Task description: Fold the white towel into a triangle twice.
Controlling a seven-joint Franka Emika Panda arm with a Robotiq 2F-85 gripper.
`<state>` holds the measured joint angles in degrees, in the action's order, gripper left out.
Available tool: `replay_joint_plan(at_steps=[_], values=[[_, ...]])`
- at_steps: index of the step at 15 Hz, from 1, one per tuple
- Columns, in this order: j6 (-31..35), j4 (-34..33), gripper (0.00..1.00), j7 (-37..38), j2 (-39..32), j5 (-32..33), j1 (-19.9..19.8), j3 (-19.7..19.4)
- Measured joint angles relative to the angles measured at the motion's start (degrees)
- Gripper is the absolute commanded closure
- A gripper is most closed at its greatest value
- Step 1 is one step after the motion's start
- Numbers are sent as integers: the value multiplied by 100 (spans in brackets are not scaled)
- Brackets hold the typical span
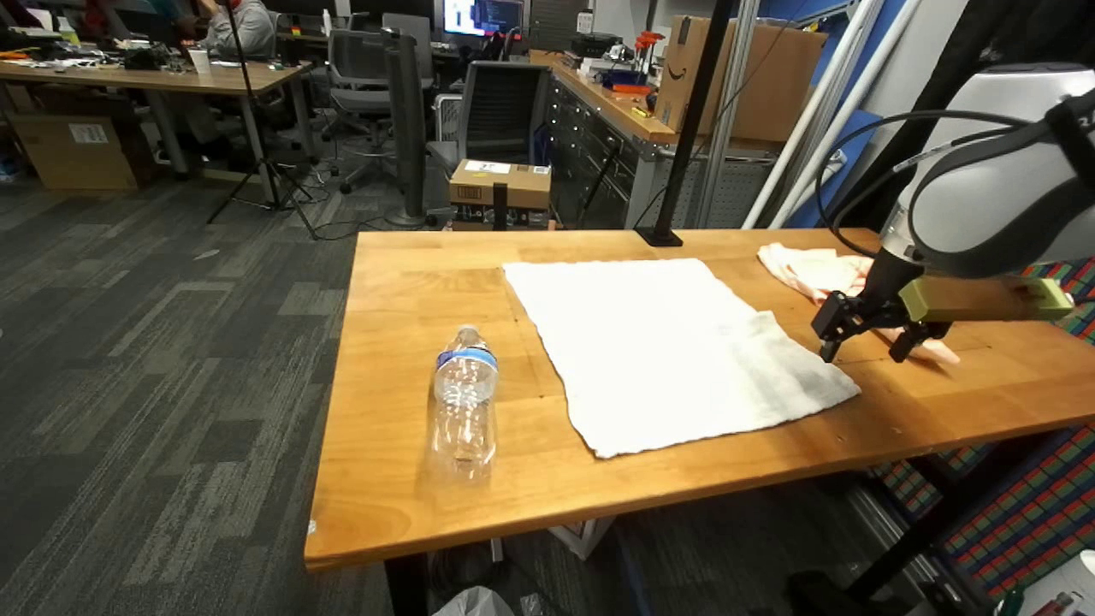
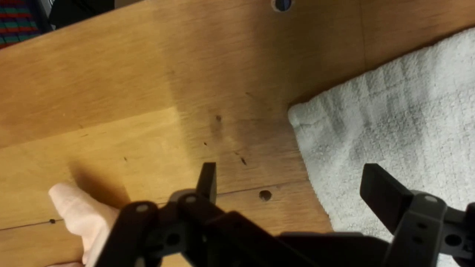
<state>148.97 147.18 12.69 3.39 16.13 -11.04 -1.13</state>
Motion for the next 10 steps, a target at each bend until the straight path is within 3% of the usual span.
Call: replay_joint_plan(at_steps=[6,7,9,10], values=[[-71,-57,3,-33,-408,-447,168,-93],[-119,-71,26,-33,-422,-520,185,-99],[-206,-99,30,-34,-432,-632,220,-106],[-257,-117,37,-34,-436,-674,238,-108]])
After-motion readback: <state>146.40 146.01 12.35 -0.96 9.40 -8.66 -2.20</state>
